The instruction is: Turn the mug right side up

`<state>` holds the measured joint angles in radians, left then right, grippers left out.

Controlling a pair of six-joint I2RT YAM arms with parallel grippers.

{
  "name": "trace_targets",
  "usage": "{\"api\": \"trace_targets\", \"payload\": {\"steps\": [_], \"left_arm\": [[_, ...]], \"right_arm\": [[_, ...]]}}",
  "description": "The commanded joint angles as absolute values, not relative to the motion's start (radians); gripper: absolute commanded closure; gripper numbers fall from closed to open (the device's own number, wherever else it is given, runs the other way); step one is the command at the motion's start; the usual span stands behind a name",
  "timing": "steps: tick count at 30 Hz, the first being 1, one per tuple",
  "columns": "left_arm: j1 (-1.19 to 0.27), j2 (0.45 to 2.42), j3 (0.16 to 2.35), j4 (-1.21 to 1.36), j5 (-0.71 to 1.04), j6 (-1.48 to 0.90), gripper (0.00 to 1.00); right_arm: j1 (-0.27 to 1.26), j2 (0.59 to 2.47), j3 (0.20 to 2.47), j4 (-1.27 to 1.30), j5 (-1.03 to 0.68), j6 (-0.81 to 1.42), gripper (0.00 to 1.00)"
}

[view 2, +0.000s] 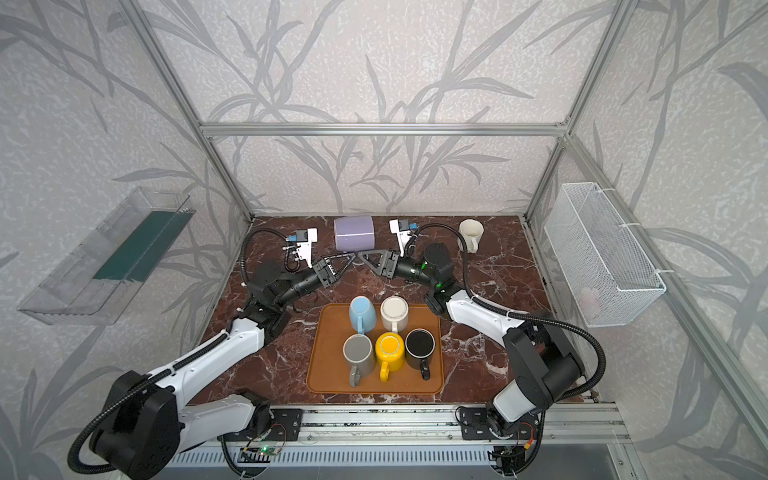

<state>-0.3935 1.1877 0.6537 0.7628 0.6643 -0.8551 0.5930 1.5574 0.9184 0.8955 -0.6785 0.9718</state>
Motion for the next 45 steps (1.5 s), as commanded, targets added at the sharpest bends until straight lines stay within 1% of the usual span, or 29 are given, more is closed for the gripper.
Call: {"api": "trace_targets", "payload": {"steps": [1, 11, 21, 24, 30, 33, 37, 43, 45], "left_arm": [[-0.391, 1.189, 0.661, 0.966, 0.729, -0.882, 1.0], [-0.391, 1.207, 0.657, 0.995, 0.761, -0.89, 1.0], [-0.391, 1.228, 0.668, 0.974, 0.793, -0.889, 1.0], [-0.391, 1.233, 0.661, 0.972, 0.792, -0.885, 1.0], [-0.391, 1.229, 0.668, 0.936, 0.777, -0.879, 1.0], [-0.391, 1.215, 0.663, 0.91, 0.76, -0.866, 0.94], [-0.391, 1.192, 0.658, 0.896, 0.736, -0.858, 0.73], [-0.391, 1.161, 0.647, 0.876, 0.715, -0.844, 0.53], [-0.391, 1.15, 0.641, 0.869, 0.703, -0.837, 0.49]], "right_arm": [[0.598, 1.557, 0.923, 0.972, -0.692, 0.986, 0.69], [0.598, 1.543, 0.911, 0.994, -0.686, 1.002, 0.75], [0.597, 1.543, 0.907, 1.032, -0.698, 1.031, 0.92], [0.597, 1.545, 0.903, 1.047, -0.7, 1.042, 1.0], [0.597, 1.54, 0.902, 1.046, -0.704, 1.038, 1.0], [0.597, 1.537, 0.897, 1.05, -0.704, 1.047, 1.0], [0.597, 1.536, 0.895, 1.066, -0.71, 1.062, 1.0], [0.596, 1.53, 0.89, 1.064, -0.714, 1.056, 1.0], [0.596, 1.528, 0.888, 1.062, -0.715, 1.055, 1.0]]}}
